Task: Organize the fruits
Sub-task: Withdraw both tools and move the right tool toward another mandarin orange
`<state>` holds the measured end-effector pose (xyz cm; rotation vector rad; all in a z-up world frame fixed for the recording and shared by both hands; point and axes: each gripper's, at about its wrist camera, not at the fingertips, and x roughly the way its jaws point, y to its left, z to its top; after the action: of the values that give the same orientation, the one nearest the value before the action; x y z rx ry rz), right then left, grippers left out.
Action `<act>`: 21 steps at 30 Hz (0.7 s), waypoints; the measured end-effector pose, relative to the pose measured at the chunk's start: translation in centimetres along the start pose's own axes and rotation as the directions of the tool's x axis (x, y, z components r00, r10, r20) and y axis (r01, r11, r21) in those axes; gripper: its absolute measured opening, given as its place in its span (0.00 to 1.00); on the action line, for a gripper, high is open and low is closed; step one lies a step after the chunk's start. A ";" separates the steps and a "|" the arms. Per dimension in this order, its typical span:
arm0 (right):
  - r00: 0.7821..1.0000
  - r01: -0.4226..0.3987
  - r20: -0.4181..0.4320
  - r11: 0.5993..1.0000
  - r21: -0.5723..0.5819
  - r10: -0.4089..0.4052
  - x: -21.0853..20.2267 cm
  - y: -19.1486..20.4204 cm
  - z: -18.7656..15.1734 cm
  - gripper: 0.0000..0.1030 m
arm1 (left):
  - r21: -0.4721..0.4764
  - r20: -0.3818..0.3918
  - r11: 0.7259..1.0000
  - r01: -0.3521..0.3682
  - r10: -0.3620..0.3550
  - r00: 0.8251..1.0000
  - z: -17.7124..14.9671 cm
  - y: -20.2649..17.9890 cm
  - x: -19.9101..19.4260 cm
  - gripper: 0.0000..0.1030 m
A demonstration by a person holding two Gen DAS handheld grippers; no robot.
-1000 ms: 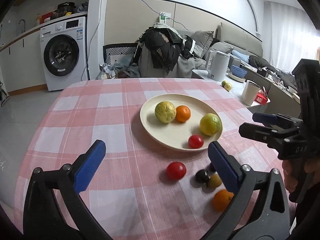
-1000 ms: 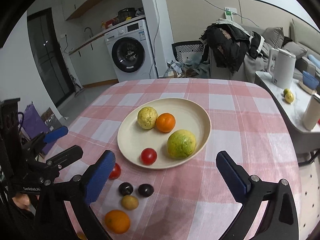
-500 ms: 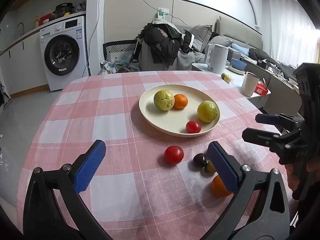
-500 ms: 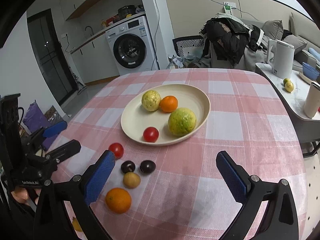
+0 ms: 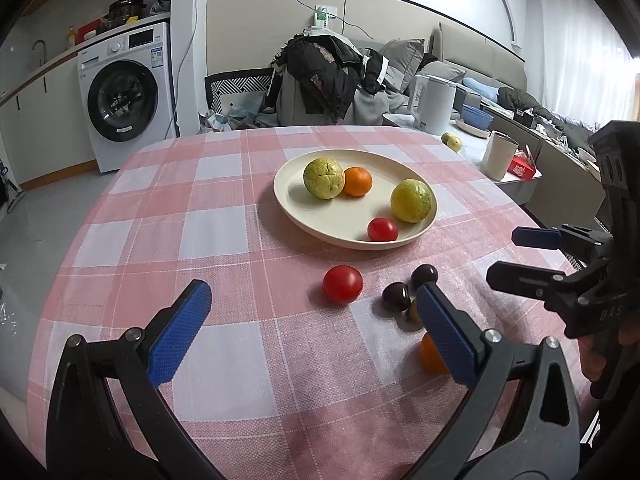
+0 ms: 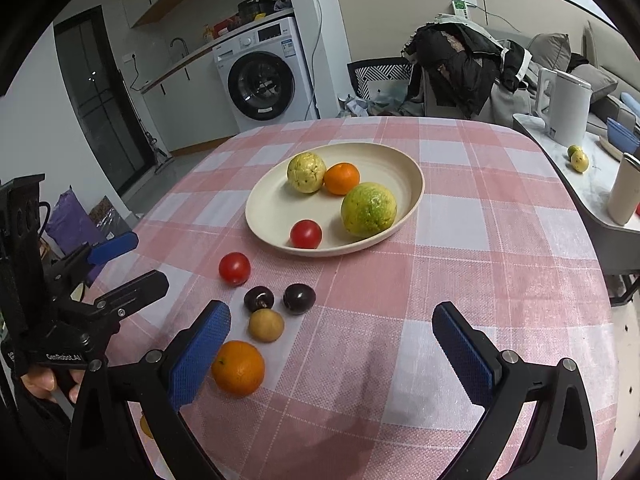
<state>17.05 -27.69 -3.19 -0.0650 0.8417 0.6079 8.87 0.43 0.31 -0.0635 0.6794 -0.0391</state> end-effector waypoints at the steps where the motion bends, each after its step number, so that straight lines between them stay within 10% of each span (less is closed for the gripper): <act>1: 1.000 -0.002 -0.006 1.000 -0.005 0.002 0.1 0.1 0.0 1.00 | 0.006 -0.003 1.000 0.001 -0.001 1.000 0.0 0.0 0.1 0.99; 21: 0.991 -0.023 -0.137 0.990 -0.138 0.003 2.8 2.3 -1.6 1.00 | 0.018 -0.020 1.000 0.017 -0.017 1.000 -0.3 0.2 0.7 0.99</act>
<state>16.17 -24.94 -5.84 -0.2310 0.9319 0.6799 9.22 0.57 -0.35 -0.0518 0.6979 -0.0622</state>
